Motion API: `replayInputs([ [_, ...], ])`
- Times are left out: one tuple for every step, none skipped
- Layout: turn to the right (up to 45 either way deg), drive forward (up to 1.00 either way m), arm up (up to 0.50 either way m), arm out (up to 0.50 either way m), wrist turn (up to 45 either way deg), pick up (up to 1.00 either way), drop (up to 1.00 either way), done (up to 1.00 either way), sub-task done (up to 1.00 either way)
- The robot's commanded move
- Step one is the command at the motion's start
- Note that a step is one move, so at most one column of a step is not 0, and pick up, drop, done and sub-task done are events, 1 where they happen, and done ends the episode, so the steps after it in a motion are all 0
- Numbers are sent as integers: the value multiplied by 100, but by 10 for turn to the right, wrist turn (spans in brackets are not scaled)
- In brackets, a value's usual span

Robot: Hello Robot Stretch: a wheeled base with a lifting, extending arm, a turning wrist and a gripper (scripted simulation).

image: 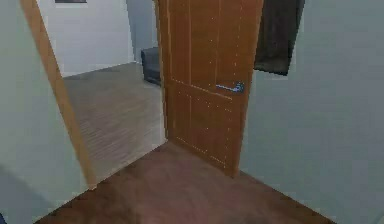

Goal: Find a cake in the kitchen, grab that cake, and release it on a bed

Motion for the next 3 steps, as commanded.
replayInputs([
  [0,35,0,0,0,0,0,0,0],
  [-210,0,0,0,0,0,0,0,0],
  [0,90,0,0,0,0,0,0,0],
])
